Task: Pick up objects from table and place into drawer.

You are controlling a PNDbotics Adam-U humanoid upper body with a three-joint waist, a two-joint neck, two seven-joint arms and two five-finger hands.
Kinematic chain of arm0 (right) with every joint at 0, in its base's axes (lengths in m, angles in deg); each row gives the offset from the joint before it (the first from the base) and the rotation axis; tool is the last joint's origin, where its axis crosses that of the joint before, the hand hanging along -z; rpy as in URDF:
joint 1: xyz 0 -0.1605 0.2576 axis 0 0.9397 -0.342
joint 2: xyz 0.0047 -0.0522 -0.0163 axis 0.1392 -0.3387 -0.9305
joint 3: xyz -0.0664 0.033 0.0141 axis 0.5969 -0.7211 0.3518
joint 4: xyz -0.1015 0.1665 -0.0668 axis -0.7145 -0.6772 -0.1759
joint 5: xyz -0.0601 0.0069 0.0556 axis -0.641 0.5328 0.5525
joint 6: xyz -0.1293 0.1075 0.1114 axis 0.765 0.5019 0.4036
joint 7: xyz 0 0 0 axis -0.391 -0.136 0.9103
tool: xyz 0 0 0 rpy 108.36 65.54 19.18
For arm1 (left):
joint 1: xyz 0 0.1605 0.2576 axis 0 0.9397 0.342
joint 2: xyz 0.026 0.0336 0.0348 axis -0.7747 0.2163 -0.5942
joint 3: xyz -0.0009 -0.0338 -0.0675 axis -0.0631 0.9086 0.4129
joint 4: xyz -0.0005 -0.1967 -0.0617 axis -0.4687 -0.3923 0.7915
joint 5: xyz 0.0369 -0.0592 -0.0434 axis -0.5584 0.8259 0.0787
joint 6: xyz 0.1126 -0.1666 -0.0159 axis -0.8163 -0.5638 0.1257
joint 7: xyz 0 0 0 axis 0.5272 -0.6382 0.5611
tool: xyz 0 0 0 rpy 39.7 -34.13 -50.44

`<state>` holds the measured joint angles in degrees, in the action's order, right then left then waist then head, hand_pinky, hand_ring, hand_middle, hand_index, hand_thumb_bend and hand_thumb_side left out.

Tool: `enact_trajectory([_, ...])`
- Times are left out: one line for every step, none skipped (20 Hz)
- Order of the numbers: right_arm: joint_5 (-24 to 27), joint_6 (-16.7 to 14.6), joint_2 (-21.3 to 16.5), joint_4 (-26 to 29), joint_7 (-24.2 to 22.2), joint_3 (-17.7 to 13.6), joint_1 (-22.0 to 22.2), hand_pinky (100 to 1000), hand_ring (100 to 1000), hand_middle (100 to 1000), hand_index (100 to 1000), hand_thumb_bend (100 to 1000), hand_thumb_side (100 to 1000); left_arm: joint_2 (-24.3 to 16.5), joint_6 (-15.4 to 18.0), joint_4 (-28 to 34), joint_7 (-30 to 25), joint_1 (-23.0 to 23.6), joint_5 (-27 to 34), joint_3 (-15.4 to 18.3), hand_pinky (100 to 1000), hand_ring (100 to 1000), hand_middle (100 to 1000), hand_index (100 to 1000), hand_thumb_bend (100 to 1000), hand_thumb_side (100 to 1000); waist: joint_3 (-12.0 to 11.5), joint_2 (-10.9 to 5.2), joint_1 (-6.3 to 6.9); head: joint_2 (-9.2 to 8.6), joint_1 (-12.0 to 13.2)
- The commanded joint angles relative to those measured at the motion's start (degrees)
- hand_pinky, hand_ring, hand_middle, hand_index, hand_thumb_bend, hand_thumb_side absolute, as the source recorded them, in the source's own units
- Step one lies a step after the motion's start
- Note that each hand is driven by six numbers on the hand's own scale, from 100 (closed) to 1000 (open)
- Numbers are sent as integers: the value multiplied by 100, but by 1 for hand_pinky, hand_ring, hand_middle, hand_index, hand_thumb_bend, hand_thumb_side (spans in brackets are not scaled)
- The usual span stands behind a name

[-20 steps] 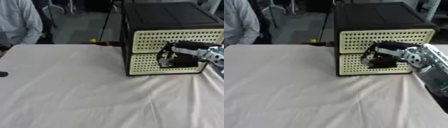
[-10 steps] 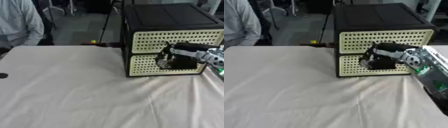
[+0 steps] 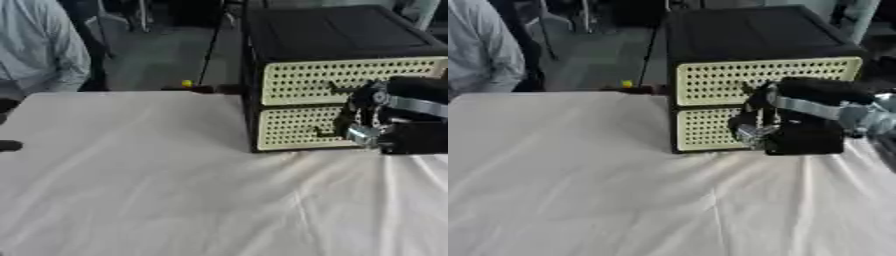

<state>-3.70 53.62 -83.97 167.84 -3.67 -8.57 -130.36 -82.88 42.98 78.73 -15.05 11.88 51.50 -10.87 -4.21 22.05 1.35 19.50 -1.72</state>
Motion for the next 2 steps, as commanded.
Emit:
enact_trajectory([590, -212, -104, 179, 1031, -389, 17, 436, 532, 571, 698, 100, 1000, -72, 71, 75, 16, -34, -4, 79, 512, 716, 746, 1000, 256, 1000, 22, -180, 35, 56, 76])
enact_trajectory([801, -289, -57, 181, 1435, -470, 53, 442, 537, 572, 698, 100, 1000, -74, 94, 75, 22, -32, -18, 86, 512, 717, 746, 1000, 242, 1000, 29, -199, 52, 78, 113])
